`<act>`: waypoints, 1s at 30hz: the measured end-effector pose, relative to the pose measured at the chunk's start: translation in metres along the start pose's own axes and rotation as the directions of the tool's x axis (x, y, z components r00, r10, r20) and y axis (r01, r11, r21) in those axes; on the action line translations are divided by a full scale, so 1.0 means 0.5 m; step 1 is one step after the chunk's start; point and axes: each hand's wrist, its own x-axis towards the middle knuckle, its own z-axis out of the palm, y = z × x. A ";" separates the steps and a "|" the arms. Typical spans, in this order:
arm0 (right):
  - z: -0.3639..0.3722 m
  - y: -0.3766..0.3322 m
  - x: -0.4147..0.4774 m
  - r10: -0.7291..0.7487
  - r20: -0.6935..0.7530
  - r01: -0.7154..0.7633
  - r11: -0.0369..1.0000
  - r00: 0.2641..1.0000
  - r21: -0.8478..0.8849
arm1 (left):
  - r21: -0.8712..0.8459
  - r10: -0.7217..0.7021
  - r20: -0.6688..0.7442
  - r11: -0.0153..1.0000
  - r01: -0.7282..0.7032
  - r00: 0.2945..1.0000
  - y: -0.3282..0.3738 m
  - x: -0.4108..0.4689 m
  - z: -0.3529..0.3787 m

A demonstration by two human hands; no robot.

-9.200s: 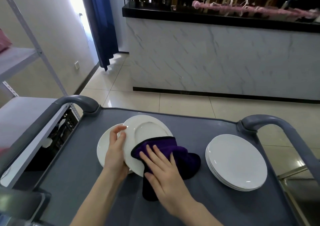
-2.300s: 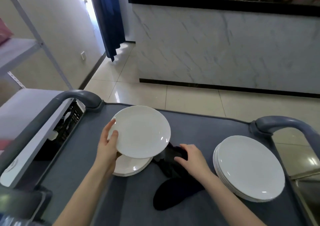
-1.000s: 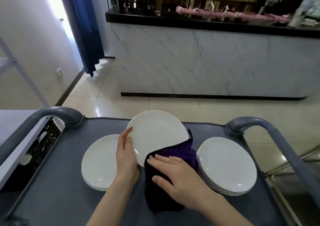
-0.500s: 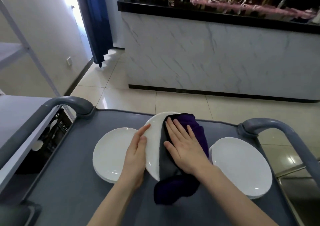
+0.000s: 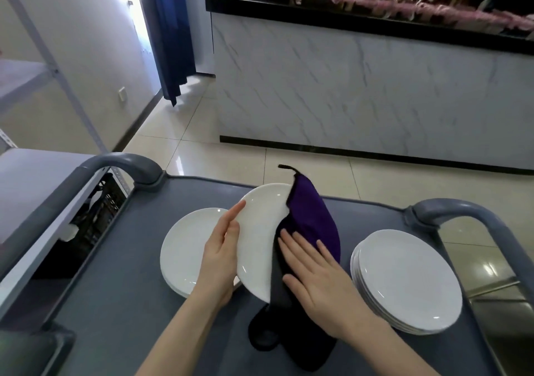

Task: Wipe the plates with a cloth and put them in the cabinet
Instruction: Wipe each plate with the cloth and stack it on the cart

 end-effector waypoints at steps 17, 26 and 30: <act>0.013 -0.095 0.013 -0.171 0.008 0.166 0.969 0.985 0.185 | 0.018 -0.030 0.028 0.999 0.029 0.999 0.014 0.000 0.002; 0.015 0.024 -0.014 0.086 -0.050 -0.083 0.995 0.995 0.058 | 0.075 0.041 0.072 0.996 -0.047 0.997 0.036 -0.005 -0.019; -0.026 0.030 0.062 0.112 -0.076 -0.106 0.990 0.991 0.088 | 0.116 0.028 0.144 0.992 -0.045 0.989 0.033 -0.024 -0.005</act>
